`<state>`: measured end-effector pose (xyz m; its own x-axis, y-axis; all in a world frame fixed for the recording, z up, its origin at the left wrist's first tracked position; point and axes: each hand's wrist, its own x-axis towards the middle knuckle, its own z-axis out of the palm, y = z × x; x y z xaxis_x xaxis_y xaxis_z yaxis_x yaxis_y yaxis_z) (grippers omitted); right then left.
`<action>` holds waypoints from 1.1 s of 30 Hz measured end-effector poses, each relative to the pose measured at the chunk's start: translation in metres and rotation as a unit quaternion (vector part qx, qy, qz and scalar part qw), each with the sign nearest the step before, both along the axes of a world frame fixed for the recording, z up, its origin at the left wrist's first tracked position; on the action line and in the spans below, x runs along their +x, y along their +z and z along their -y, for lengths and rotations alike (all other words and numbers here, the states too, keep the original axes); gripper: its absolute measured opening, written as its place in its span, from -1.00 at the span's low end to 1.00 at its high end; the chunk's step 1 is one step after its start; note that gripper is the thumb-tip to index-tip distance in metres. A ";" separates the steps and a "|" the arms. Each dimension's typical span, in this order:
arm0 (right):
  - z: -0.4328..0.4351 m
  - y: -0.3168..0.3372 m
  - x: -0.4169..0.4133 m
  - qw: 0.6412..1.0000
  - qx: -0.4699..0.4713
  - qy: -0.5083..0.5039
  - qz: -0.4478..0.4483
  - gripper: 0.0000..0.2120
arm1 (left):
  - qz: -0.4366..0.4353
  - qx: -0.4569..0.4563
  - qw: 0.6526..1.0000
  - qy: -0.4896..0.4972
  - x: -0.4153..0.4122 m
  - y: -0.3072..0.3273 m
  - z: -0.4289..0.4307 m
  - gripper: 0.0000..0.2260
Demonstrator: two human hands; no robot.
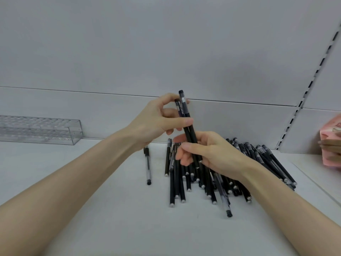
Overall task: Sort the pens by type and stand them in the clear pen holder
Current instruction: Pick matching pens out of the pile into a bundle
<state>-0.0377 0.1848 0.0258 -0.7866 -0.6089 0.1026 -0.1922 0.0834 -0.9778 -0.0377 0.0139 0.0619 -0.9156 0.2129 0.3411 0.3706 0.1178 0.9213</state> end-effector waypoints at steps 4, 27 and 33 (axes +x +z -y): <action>0.001 0.000 0.002 0.999 -0.034 0.016 0.037 -0.84 | -0.040 -0.013 0.999 0.001 -0.002 0.000 -0.004 -0.68; -0.003 -0.011 -0.003 0.982 -0.110 -0.122 0.095 -0.82 | 0.037 -0.364 0.926 0.092 -0.008 -0.057 0.033 -0.64; -0.002 -0.011 -0.003 0.983 -0.105 -0.113 0.102 -0.83 | 0.013 -0.373 0.919 0.124 -0.006 -0.060 0.028 -0.61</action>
